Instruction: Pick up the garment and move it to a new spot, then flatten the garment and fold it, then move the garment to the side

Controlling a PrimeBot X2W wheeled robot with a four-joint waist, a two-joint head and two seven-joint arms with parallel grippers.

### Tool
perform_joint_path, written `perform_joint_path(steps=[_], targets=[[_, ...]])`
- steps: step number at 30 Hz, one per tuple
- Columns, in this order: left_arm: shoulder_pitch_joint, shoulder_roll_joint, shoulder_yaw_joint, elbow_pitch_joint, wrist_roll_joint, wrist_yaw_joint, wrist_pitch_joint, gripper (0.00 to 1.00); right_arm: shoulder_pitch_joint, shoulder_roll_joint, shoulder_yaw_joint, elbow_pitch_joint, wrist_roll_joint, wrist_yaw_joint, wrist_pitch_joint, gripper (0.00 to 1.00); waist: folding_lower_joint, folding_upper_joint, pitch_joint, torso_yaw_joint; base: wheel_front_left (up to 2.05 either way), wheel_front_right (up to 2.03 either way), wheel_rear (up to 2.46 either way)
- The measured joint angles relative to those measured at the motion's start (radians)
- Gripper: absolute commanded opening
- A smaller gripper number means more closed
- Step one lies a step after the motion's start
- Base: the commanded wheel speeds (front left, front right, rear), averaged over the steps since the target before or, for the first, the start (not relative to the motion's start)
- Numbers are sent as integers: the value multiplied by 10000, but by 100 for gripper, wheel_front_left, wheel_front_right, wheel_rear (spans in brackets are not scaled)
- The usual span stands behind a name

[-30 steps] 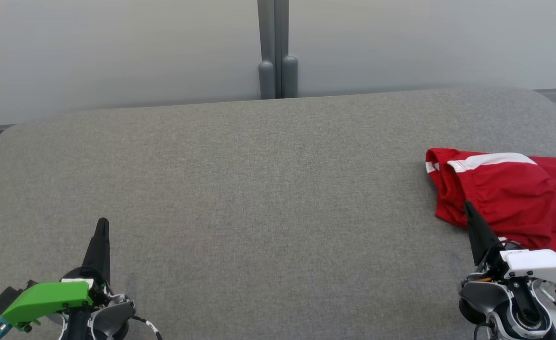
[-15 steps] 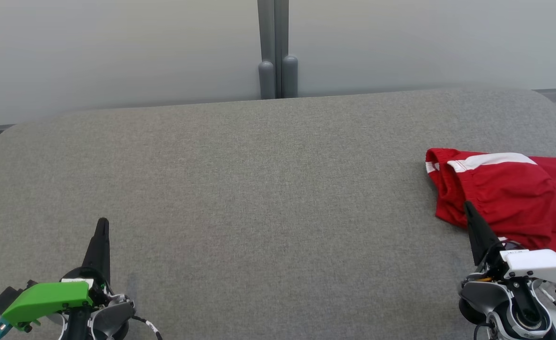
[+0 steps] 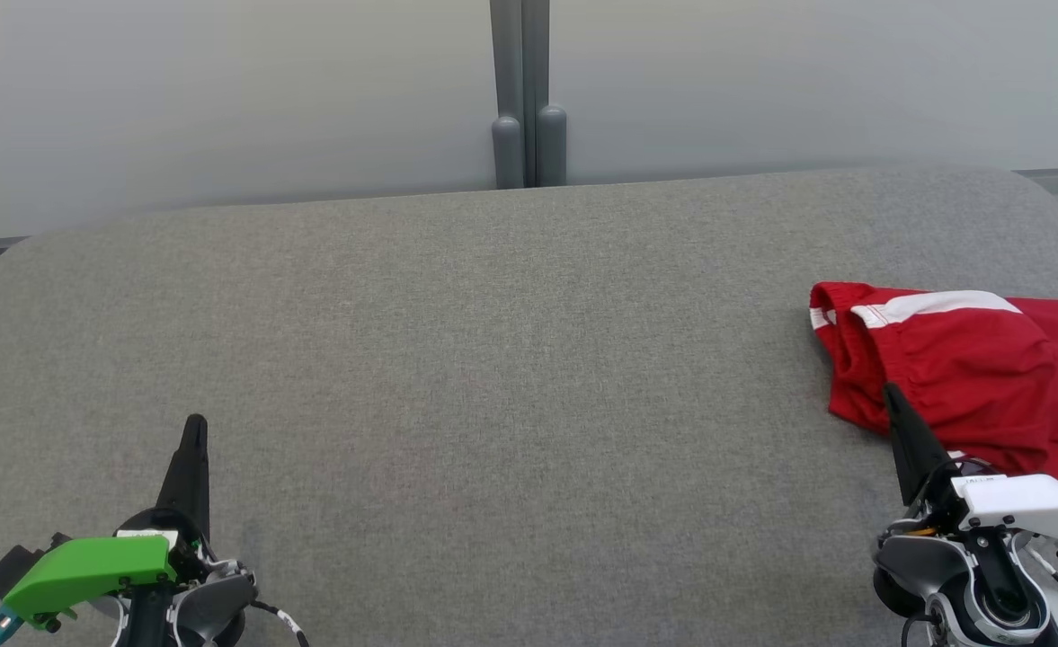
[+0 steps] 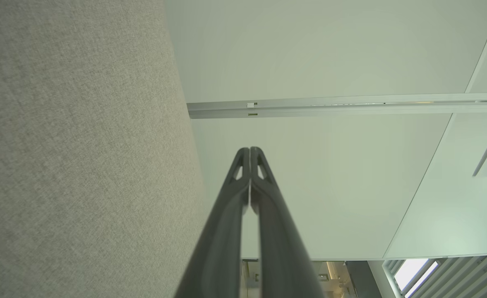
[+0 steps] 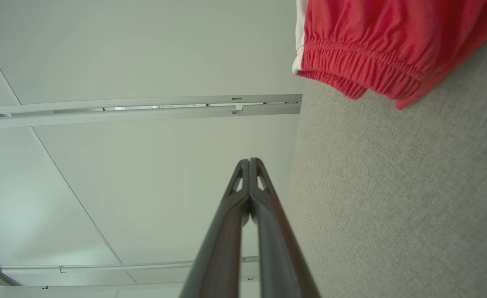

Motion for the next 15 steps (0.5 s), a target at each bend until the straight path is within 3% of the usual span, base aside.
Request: perform_joint_path(steps=[15], targets=[[0, 0, 0, 0, 0, 0, 0, 0, 0, 0, 0, 0, 0, 0, 0, 0, 0, 0, 0, 0, 0, 0, 0]])
